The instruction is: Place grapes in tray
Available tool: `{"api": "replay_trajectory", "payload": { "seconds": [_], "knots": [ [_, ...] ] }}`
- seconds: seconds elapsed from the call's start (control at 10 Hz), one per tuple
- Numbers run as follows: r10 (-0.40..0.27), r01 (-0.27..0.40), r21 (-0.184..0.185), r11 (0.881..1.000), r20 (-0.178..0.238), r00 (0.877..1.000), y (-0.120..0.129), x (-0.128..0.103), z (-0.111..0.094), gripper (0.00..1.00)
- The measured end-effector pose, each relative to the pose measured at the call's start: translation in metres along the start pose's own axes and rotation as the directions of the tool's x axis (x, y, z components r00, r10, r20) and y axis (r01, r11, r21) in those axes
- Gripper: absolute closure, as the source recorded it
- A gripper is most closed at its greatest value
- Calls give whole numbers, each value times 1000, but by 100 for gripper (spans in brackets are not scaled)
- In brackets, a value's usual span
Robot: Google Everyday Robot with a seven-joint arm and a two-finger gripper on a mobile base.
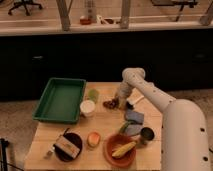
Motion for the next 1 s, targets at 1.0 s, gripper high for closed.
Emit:
{"api": "replay_trajectory", "payload": {
  "seconds": [1.0],
  "knots": [
    [-55, 50, 91, 995, 50, 997, -3, -18, -78, 100]
  ]
}}
